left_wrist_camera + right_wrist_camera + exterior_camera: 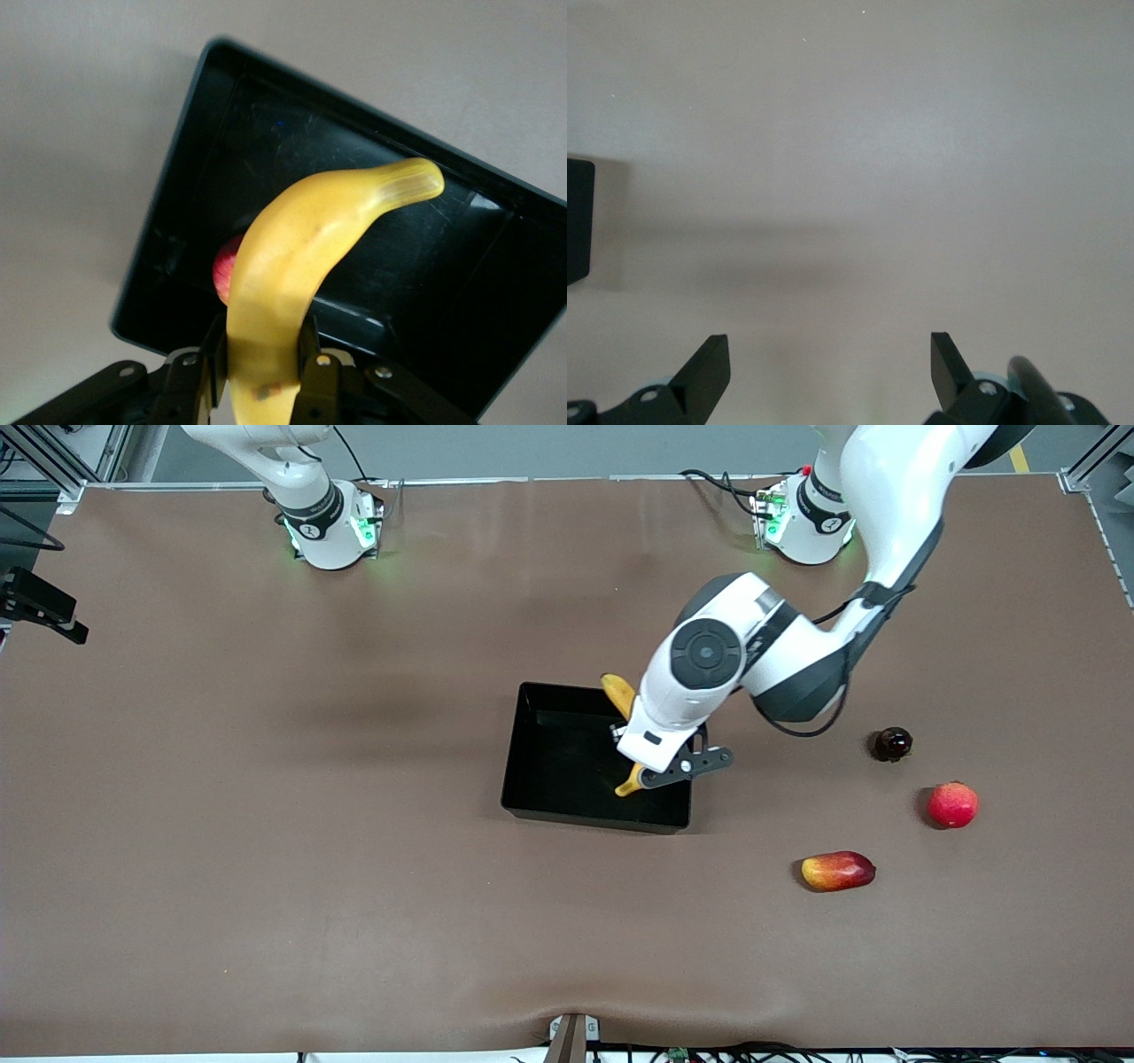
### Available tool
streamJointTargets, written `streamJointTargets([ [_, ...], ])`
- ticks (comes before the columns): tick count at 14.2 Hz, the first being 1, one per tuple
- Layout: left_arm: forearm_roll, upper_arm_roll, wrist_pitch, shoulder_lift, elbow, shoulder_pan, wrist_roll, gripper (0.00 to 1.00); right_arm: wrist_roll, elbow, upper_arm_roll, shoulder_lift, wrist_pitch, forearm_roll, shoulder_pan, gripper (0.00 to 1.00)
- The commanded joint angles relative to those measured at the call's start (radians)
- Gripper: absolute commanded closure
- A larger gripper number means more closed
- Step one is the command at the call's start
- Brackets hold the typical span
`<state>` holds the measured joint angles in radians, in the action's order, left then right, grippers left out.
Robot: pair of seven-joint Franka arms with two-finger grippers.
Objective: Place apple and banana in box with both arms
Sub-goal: 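Carry the banana with the left gripper over the black tray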
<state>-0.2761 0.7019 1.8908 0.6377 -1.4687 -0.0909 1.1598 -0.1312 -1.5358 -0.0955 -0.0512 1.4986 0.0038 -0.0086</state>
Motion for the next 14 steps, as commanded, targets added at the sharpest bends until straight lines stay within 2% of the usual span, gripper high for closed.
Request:
streamJointTargets([
  [1,-0.015,-0.001,0.014,0.005,-0.013,-0.048,0.171,1.00,-0.002,0.003,0.013,-0.002,-0.001,-0.011,-0.019,0.00],
  [4,-0.035,-0.010,0.080,0.048,-0.008,-0.093,0.338,1.00,-0.002,0.003,0.013,-0.002,0.000,-0.011,-0.019,0.00],
  [7,-0.107,-0.025,0.100,0.089,-0.002,-0.153,0.423,1.00,-0.002,0.003,0.013,-0.001,0.003,-0.011,-0.017,0.00],
  [14,-0.175,-0.177,0.195,0.134,0.016,-0.274,0.359,1.00,-0.002,0.003,0.013,-0.001,0.002,-0.011,-0.016,0.00],
])
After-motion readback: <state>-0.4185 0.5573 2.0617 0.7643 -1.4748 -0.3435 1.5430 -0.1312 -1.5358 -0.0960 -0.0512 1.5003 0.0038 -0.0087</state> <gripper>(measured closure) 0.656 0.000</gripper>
